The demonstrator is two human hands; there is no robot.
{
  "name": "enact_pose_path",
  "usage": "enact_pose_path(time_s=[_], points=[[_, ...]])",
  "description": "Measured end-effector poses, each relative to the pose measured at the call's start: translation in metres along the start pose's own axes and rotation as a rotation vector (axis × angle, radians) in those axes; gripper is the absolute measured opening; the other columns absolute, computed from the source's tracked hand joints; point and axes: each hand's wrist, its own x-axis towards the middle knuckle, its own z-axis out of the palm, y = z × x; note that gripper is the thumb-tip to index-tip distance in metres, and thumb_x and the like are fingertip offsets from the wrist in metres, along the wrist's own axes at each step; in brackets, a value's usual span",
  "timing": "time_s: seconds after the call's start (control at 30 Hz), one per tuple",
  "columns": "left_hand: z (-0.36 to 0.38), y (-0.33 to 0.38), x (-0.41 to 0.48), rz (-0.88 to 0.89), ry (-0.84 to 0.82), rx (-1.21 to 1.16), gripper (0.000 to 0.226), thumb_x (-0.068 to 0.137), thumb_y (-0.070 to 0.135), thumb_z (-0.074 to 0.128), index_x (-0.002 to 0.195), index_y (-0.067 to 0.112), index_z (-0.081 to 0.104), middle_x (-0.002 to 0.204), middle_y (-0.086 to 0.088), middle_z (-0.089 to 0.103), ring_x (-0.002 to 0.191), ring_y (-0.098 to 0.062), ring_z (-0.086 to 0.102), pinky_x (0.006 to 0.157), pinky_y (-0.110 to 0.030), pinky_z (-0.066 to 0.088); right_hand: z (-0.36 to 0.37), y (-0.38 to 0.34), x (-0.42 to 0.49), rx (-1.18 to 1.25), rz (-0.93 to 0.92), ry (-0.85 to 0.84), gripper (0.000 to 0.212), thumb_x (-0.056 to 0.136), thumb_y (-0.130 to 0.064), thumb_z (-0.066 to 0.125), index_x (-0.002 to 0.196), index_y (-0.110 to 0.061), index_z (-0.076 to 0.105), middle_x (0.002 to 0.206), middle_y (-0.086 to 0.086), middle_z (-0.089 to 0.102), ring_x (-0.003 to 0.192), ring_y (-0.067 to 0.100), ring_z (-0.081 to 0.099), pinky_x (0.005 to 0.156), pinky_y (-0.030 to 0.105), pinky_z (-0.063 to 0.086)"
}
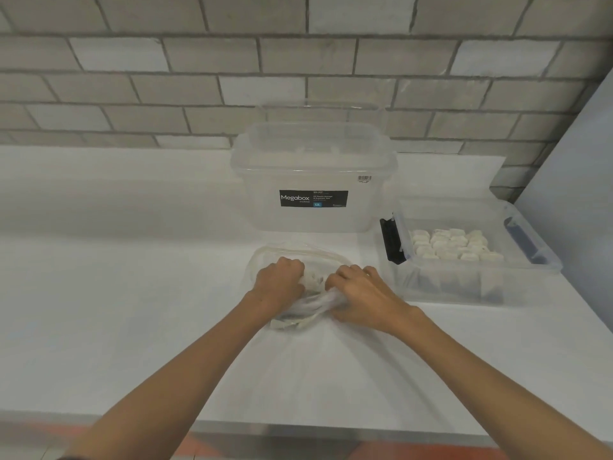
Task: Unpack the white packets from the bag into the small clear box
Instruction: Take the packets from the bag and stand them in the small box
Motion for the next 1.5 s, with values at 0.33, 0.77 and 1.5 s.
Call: enact_pose_path(time_s=[0.33,0.77,1.5], points=[[0.002,-0.010,0.002,-0.050,0.053,-0.206,0.010,0.086,0.019,0.063,0.095,0.017,0.059,0.103,-0.004,0.061,0.093,-0.024,0.059,0.073,-0.030,0.045,-0.006,0.014,-0.005,0.541,0.200,-0.110,0.025,0.095,-0.036,0.053,0.107,-0.021,0.069,0.108,-0.004,0.068,0.103,0.013,0.059,0.092,0.031,0.048],[-0.023,-0.018,-0.012,0.021,0.102,-0.686,0.009,0.089,0.013,0.065,0.087,0.005,0.068,0.070,-0.010,0.070,0.060,-0.012,0.063,0.062,-0.023,0.048,-0.032,-0.003,0.028,0.585,0.224,0.112,0.029,0.094,-0.015,0.055,0.122,-0.018,0.060,0.098,0.002,0.067,0.093,0.015,0.060,0.076,0.022,0.045],[-0.051,-0.018,-0.015,0.016,0.249,-0.929,0.011,0.084,0.030,0.072,0.089,0.021,0.071,0.077,0.007,0.067,0.067,-0.010,0.060,0.063,-0.018,0.046,-0.040,-0.017,0.040,1.021,0.232,0.192,0.005,0.082,-0.017,0.074,0.084,-0.014,0.071,0.078,0.005,0.073,0.066,0.012,0.069,0.057,0.011,0.045]])
